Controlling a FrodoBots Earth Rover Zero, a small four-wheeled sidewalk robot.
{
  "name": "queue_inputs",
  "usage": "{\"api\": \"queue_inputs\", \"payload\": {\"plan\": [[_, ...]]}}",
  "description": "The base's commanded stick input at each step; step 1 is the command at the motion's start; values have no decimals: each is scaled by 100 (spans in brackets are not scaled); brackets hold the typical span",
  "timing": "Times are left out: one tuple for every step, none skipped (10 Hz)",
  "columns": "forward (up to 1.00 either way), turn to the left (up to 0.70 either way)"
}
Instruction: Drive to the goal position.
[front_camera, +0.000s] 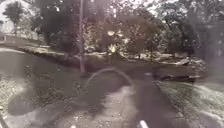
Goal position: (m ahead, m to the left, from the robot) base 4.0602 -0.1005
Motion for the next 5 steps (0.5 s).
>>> {"api": "queue_inputs", "payload": {"plan": [[0,-25],[0,-14],[0,-2],[0,0],[0,0]]}}
